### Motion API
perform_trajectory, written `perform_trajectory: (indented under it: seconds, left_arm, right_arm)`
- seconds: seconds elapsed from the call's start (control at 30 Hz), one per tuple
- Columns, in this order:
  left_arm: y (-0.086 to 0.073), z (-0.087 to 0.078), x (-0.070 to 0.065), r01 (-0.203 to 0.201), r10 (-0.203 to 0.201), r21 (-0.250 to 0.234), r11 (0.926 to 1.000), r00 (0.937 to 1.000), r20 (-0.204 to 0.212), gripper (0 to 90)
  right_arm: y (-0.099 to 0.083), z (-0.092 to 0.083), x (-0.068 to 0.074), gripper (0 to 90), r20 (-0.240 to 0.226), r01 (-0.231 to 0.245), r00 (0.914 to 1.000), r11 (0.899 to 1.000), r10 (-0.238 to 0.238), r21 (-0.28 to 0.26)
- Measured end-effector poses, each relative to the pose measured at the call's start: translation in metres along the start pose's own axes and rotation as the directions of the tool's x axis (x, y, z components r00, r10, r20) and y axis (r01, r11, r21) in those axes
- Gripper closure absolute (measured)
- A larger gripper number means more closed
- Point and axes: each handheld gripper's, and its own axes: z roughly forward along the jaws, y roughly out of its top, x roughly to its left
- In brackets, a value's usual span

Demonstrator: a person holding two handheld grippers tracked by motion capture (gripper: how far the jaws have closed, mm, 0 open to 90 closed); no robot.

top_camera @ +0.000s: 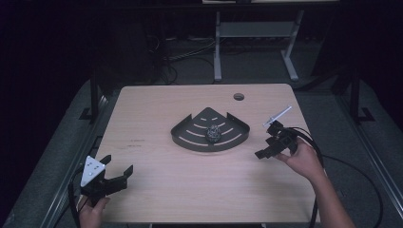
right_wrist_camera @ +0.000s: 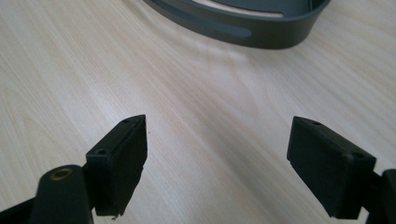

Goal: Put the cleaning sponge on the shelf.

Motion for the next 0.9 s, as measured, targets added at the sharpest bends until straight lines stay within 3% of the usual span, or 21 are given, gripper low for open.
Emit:
perform_trajectory:
  seconds: [0.7, 0.9]
  left_arm:
    - [0.000, 0.000, -0.001, 0.003, -0.003, -0.001, 1.0000, 0.9999, 0.010, 13.2]
    - [-0.001, 0.003, -0.003, -0.003, 0.003, 0.016, 0.9999, 1.0000, 0.009, 13.2]
  right_arm:
    - [-0.044, -0.010, 0.005, 19.3, 0.002, -0.033, 0.9994, 0.999, 0.033, -0.029]
    - [-0.058, -0.016, 0.017, 17.9, 0.014, -0.015, 0.9998, 0.998, 0.016, -0.061]
